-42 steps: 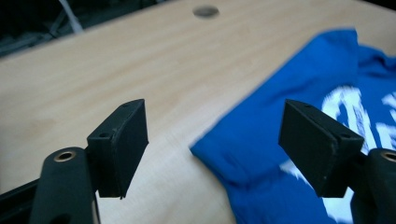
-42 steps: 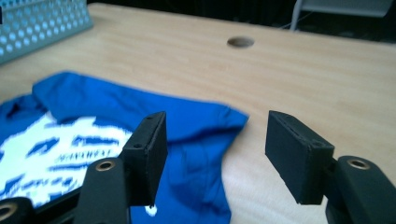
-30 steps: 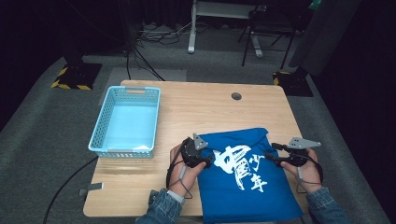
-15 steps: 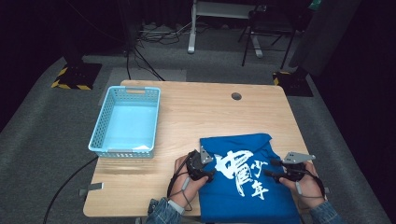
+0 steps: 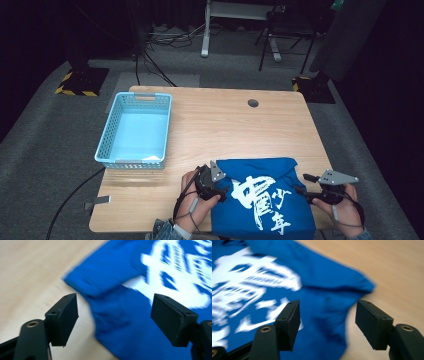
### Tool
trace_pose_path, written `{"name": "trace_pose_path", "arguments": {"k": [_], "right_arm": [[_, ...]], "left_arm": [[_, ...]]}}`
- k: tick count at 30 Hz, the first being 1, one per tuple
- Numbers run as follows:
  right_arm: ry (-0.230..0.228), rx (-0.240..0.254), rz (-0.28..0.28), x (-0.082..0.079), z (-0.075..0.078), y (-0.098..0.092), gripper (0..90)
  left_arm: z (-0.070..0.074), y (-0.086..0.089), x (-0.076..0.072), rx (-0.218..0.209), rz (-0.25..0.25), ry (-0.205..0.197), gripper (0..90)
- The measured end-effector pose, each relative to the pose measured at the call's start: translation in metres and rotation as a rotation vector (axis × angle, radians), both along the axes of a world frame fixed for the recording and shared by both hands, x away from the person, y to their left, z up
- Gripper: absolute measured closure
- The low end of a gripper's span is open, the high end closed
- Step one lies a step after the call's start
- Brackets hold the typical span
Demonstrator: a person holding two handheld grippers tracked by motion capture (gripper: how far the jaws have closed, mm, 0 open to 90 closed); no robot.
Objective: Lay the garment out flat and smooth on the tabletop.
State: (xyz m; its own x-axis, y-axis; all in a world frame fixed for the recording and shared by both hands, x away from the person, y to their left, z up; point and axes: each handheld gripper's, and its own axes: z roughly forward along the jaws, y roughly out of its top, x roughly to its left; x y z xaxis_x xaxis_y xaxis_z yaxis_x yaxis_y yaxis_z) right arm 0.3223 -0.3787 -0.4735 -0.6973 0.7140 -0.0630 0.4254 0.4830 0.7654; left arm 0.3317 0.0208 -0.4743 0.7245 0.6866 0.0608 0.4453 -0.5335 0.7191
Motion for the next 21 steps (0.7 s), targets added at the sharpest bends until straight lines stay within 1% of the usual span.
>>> {"name": "trace_pose_path", "arguments": {"k": [2, 3, 4, 5, 6, 7, 9, 10, 11, 13, 14, 15, 16, 17, 18, 19, 20, 21], "right_arm": [[-0.033, 0.000, -0.010, 0.013, 0.000, -0.006, 36.1], [-0.044, -0.002, -0.001, 0.019, -0.001, -0.007, 36.1], [-0.059, -0.003, 0.015, 0.025, -0.002, -0.007, 36.1], [-0.059, -0.003, 0.015, 0.025, -0.002, -0.007, 36.1], [-0.071, -0.008, 0.032, 0.030, -0.003, -0.005, 36.3], [-0.074, -0.017, 0.052, 0.034, -0.005, -0.001, 36.5], [-0.071, -0.005, 0.078, 0.041, -0.008, 0.006, 37.0], [-0.060, -0.002, 0.084, 0.045, -0.010, 0.009, 37.0], [-0.054, -0.004, 0.082, 0.050, -0.013, 0.010, 36.8], [-0.053, -0.008, 0.062, 0.059, -0.017, 0.009, 36.1], [-0.051, -0.015, 0.058, 0.063, -0.019, 0.009, 36.1], [-0.053, -0.024, 0.068, 0.066, -0.020, 0.010, 36.4], [-0.051, -0.033, 0.085, 0.067, -0.021, 0.012, 38.4], [-0.048, -0.051, 0.115, 0.068, -0.021, 0.015, 42.6], [-0.049, -0.077, 0.146, 0.066, -0.020, 0.019, 49.3], [-0.055, -0.097, 0.161, 0.065, -0.020, 0.021, 56.6], [-0.052, -0.112, 0.172, 0.063, -0.019, 0.022, 65.6], [-0.044, -0.113, 0.173, 0.063, -0.019, 0.022, 71.4]], "left_arm": [[0.001, 0.000, 0.009, 0.009, 0.004, -0.026, 21.8], [0.000, -0.001, 0.014, 0.016, 0.000, -0.034, 22.1], [0.000, -0.001, 0.014, 0.016, 0.000, -0.034, 22.8], [-0.001, -0.003, 0.017, 0.022, -0.006, -0.033, 22.8], [-0.003, -0.006, 0.021, 0.028, -0.016, -0.036, 23.3], [-0.004, -0.010, 0.023, 0.028, -0.028, -0.047, 24.0], [-0.008, -0.017, 0.027, 0.038, -0.050, -0.056, 26.1], [-0.009, -0.021, 0.029, 0.039, -0.052, -0.057, 26.7], [-0.011, -0.024, 0.032, 0.039, -0.054, -0.048, 29.4], [-0.013, -0.030, 0.039, 0.060, -0.065, -0.040, 36.4], [-0.014, -0.033, 0.041, 0.079, -0.069, -0.040, 44.6], [-0.015, -0.034, 0.044, 0.093, -0.078, -0.040, 52.6], [-0.016, -0.035, 0.045, 0.101, -0.084, -0.024, 62.2], [-0.016, -0.035, 0.046, 0.097, -0.080, -0.007, 73.1], [-0.017, -0.034, 0.047, 0.080, -0.076, 0.009, 81.4], [-0.017, -0.032, 0.047, 0.052, -0.067, 0.031, 86.5], [-0.016, -0.031, 0.047, 0.037, -0.061, 0.038, 88.6], [-0.016, -0.028, 0.047, 0.029, -0.057, 0.042, 89.1]]}}
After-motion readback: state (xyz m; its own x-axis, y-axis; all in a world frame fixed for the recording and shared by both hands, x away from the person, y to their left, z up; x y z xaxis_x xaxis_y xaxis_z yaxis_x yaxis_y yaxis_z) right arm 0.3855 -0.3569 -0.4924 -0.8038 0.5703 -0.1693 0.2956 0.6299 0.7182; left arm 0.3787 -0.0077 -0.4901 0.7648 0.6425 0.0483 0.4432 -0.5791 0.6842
